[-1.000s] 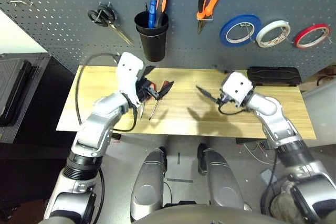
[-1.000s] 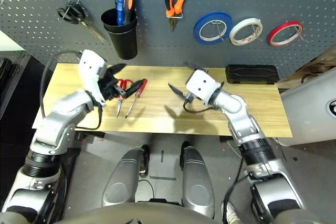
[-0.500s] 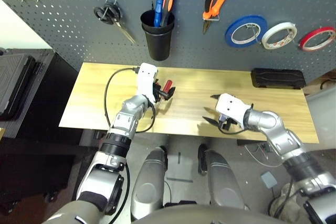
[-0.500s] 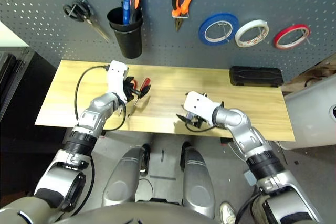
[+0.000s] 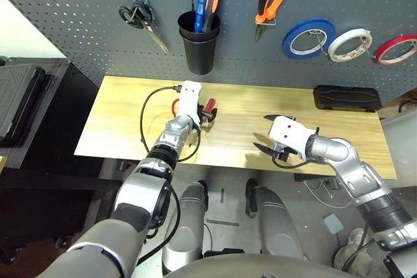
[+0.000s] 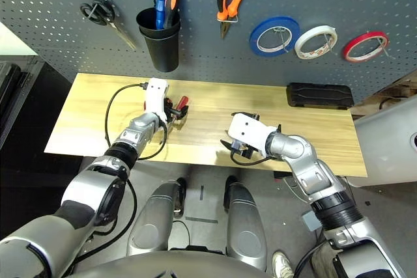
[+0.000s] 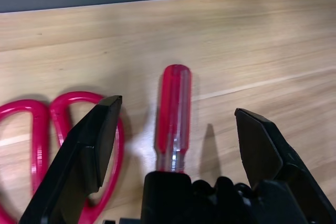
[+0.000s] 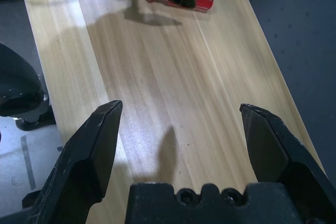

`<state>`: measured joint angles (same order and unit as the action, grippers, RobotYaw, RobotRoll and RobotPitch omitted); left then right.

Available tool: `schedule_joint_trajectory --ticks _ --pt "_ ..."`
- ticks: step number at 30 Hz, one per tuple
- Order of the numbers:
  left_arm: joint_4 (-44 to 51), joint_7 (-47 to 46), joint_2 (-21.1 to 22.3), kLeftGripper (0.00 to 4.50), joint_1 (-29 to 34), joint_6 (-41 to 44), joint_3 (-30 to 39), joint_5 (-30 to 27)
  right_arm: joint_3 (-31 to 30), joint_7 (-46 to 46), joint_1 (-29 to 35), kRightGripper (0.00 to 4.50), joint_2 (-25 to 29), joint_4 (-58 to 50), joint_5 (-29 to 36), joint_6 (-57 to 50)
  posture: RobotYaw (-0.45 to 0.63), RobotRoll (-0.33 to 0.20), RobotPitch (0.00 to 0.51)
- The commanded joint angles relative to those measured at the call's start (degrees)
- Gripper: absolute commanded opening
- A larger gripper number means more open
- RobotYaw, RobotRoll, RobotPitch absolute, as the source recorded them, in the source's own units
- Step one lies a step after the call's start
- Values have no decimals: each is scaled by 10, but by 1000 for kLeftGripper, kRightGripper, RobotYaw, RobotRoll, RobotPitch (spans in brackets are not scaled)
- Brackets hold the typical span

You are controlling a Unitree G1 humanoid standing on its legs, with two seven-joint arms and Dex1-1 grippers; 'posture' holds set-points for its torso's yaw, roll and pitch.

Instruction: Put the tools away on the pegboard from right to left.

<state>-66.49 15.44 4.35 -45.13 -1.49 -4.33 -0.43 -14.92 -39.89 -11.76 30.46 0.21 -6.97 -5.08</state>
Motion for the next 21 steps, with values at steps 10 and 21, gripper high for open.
schedule_joint_trajectory --ticks 10,21 --pt "-58 0 -21 4500 9 15 6 22 0 1 5 4491 1 -6 -2 -7 100 0 258" --pt "-77 -7 -32 1226 31 51 10 35 12 -1 -3 4500 12 -22 3 -14 77 0 245"
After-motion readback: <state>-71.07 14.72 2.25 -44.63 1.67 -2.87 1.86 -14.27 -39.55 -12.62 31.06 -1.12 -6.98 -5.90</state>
